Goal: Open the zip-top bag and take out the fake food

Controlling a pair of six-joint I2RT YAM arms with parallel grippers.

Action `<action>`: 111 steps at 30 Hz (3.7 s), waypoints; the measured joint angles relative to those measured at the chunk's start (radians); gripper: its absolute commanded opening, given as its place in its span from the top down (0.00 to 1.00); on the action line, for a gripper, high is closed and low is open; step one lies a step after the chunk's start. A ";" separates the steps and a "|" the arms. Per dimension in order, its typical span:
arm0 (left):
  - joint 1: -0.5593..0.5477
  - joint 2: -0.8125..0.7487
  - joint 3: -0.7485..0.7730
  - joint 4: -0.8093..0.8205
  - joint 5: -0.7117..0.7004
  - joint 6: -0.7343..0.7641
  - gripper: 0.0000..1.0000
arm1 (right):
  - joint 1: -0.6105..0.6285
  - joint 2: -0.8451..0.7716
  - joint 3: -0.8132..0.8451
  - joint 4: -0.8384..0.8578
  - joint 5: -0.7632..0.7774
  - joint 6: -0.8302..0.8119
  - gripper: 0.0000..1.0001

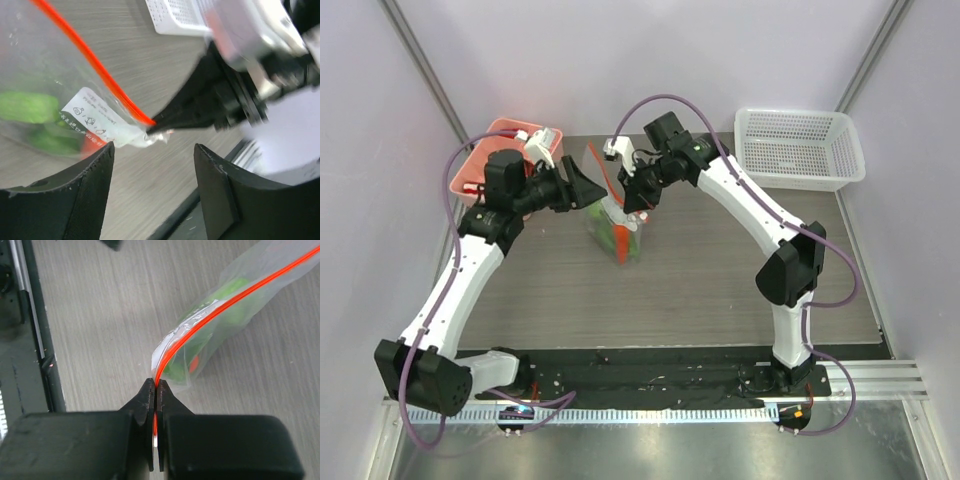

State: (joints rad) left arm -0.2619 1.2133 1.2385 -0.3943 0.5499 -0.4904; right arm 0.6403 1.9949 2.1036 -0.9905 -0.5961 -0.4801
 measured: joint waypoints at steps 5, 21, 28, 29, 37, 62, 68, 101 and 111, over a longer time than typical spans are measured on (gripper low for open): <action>0.011 0.013 -0.100 0.116 -0.083 -0.285 0.15 | 0.000 -0.037 -0.086 0.035 -0.032 -0.001 0.99; -0.035 0.246 -0.069 0.148 -0.220 -0.788 0.45 | 0.064 -0.076 -0.122 0.072 0.063 -0.009 0.99; -0.045 0.222 -0.089 0.187 -0.270 -0.776 1.00 | 0.129 -0.078 -0.104 0.058 0.185 -0.005 0.49; -0.045 0.208 -0.105 0.197 -0.279 -0.776 1.00 | 0.133 -0.084 -0.114 0.069 0.199 0.006 0.33; -0.045 0.049 -0.241 0.227 -0.365 -0.819 1.00 | 0.117 -0.453 -0.721 0.530 0.346 0.250 0.09; -0.045 -0.127 -0.383 0.216 -0.444 -1.009 1.00 | 0.095 -0.652 -1.291 1.532 0.084 0.719 0.62; -0.045 -0.130 -0.383 0.239 -0.427 -1.030 1.00 | 0.095 -0.652 -1.324 1.565 0.074 0.735 0.62; -0.044 -0.338 -0.305 0.170 -0.156 -0.266 0.50 | 0.052 -0.579 -1.139 1.167 0.024 0.480 0.99; -0.061 0.047 0.084 -0.085 0.431 0.284 0.35 | -0.010 -0.503 -0.948 0.887 -0.176 0.330 0.99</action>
State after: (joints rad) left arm -0.3233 1.2606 1.3228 -0.4797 0.9806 -0.2062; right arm 0.6308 1.4921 1.1553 -0.1032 -0.7719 -0.1501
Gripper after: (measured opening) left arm 0.584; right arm 0.020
